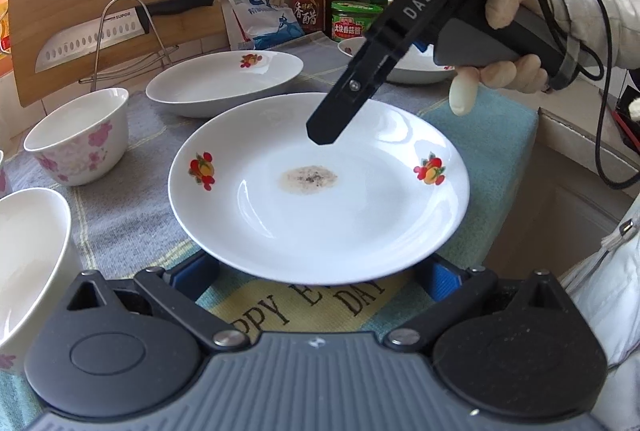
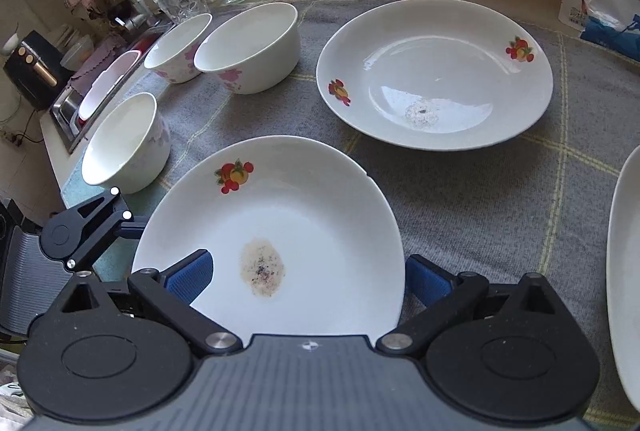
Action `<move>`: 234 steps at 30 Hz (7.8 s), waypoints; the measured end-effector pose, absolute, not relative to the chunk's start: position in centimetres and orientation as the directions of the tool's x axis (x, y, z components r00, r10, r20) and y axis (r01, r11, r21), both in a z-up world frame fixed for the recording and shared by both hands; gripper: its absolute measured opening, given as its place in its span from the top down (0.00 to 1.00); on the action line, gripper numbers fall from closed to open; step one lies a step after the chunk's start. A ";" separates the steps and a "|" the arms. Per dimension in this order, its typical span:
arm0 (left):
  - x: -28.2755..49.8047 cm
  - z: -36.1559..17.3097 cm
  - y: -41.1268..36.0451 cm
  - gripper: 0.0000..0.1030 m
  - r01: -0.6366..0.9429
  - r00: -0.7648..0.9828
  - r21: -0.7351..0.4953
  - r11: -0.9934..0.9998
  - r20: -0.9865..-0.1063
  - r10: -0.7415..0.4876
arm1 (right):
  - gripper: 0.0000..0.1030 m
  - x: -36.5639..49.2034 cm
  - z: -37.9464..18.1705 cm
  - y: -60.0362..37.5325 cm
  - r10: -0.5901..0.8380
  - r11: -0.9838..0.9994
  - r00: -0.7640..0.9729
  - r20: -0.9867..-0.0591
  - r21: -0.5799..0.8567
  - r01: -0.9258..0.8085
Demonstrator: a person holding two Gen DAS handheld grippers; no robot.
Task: Organize plates and bowls
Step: 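Grasp the rim of the brown-stained white plate with the right tool, then lift the stained plate with the right tool and carry it over the placed plate, then lower the stained plate onto the other plate, open the right tool, withdraw, then reach the right tool to a white flowered plate and grasp its rim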
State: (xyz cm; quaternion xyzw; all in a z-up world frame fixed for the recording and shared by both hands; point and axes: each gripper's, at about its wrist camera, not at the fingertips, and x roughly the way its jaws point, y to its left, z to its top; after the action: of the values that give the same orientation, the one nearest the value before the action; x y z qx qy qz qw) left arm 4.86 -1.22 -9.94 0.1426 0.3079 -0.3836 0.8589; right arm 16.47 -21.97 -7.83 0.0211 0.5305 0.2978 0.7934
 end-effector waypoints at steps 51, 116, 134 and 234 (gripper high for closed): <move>6.9 -5.9 -5.9 0.02 0.799 0.451 -0.002 0.601 -0.660 -0.601 | 0.00 17.7 -4.8 -28.0 0.590 0.785 0.229 -0.774 0.485 -0.385; 15.9 -7.7 -24.5 0.02 0.896 0.310 -0.007 0.444 -0.706 -0.637 | 0.00 20.8 -5.8 -48.6 0.509 0.860 0.381 -0.772 0.476 -0.184; 16.8 -8.5 -25.0 0.02 0.906 0.292 -0.008 0.423 -0.713 -0.637 | 0.00 19.7 -5.6 -49.4 0.492 0.867 0.403 -0.772 0.475 -0.149; 19.1 -11.0 -12.9 0.00 0.446 0.658 0.003 0.895 -0.679 -0.326 | 0.00 23.4 -4.1 -26.8 0.329 0.873 0.504 -0.798 0.053 -0.486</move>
State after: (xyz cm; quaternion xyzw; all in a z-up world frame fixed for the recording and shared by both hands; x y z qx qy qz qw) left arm 19.12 -12.94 -11.02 0.0847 0.3543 -0.2126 0.9067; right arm 23.37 -26.80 -4.06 -0.0893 0.4383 0.2361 0.8626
